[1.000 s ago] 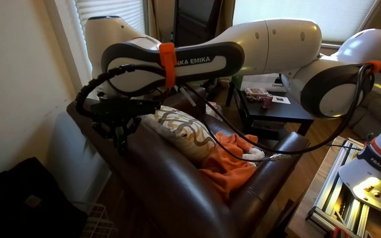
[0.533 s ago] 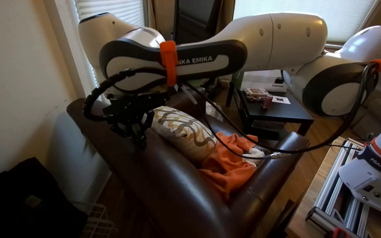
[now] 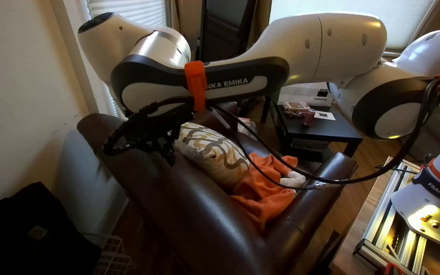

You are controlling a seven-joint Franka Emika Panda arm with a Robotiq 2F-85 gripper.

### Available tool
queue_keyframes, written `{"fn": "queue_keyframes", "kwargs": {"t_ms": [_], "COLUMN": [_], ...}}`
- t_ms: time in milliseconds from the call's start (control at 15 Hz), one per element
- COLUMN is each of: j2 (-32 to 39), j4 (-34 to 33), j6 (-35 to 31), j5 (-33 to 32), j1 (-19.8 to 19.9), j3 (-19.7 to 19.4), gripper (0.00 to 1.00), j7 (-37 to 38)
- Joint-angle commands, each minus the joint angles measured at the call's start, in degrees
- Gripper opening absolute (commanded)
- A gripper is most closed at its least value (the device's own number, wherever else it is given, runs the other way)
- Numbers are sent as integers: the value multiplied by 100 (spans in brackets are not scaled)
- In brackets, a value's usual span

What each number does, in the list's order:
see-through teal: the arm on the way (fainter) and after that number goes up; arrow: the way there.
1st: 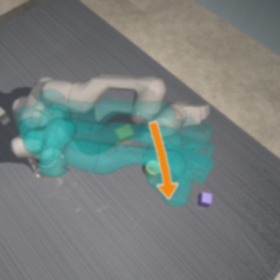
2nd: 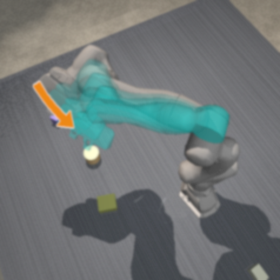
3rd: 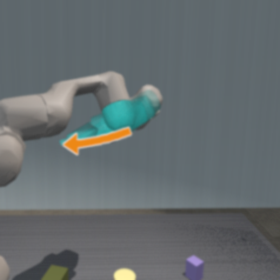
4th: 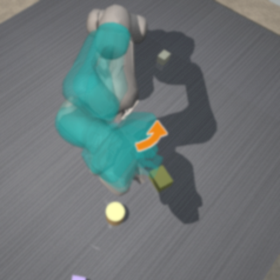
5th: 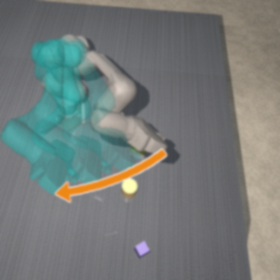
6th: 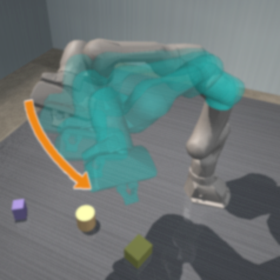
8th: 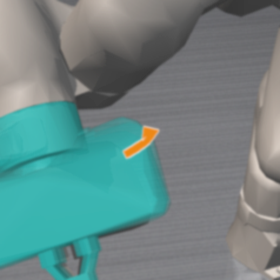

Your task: Pick up the black remote and put it on the backrest of the couch

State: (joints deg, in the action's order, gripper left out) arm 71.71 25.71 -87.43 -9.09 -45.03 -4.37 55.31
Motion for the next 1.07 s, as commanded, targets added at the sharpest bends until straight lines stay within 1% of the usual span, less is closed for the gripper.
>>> {"fn": "queue_keyframes", "kwargs": {"t_ms": [0,333,400,467,733,867,1000], "j2": [-4,-4,-4,-6,-60,-51,-35], "j4": [0,0,0,1,-3,-10,40], "j6": [5,5,5,-235,-945,-1017,-920], "j5": [-12,-17,-17,-75,98,99,108], "j1": [3,4,4,-44,-27,-50,-50], "j3": [4,-9,-10,-17,220,248,260], "gripper": [29,29,7,7,7,7,7], "j7": [-1,-1,-1,-161,-859,-1128,-1359]}}
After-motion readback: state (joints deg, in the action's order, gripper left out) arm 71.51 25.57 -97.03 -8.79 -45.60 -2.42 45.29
